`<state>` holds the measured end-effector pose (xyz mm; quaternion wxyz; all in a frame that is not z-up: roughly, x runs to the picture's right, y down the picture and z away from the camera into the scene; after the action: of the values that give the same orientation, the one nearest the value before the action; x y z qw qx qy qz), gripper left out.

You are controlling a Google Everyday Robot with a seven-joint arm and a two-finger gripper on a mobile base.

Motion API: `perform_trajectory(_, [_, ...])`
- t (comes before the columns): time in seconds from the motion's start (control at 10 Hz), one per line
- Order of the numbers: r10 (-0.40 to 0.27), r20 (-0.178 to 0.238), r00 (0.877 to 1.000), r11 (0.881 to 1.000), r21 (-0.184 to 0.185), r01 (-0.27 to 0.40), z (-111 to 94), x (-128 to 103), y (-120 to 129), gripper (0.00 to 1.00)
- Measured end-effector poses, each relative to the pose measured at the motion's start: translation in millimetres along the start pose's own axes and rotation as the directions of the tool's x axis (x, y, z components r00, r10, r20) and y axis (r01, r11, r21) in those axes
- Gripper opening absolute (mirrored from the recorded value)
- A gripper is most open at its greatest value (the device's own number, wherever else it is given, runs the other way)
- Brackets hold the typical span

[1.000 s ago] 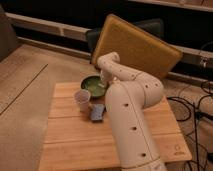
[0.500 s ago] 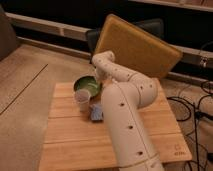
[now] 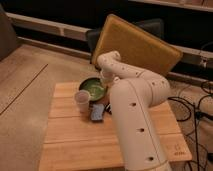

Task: Drag the ceramic bowl in a circle

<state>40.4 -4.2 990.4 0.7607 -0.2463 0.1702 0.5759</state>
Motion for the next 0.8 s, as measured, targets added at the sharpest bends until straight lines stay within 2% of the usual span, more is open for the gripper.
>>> perform_trajectory(0.2, [0.045, -0.032, 0.998, 0.997, 0.069, -0.043, -2.3, 16.7, -36.7, 0.0])
perform_trajectory(0.3, [0.069, -0.032, 0.997, 0.993, 0.103, -0.065, -4.8, 17.0, -53.5, 0.0])
perform_trajectory(0.5, [0.09, -0.016, 0.996, 0.985, 0.146, -0.087, -9.7, 6.6, -73.0, 0.0])
perform_trajectory(0.6, [0.079, 0.002, 0.997, 0.984, 0.158, -0.078, -10.4, -7.5, -71.5, 0.0])
perform_trajectory(0.8, [0.047, 0.031, 0.998, 0.988, 0.148, -0.051, -7.5, -31.7, -54.6, 0.0])
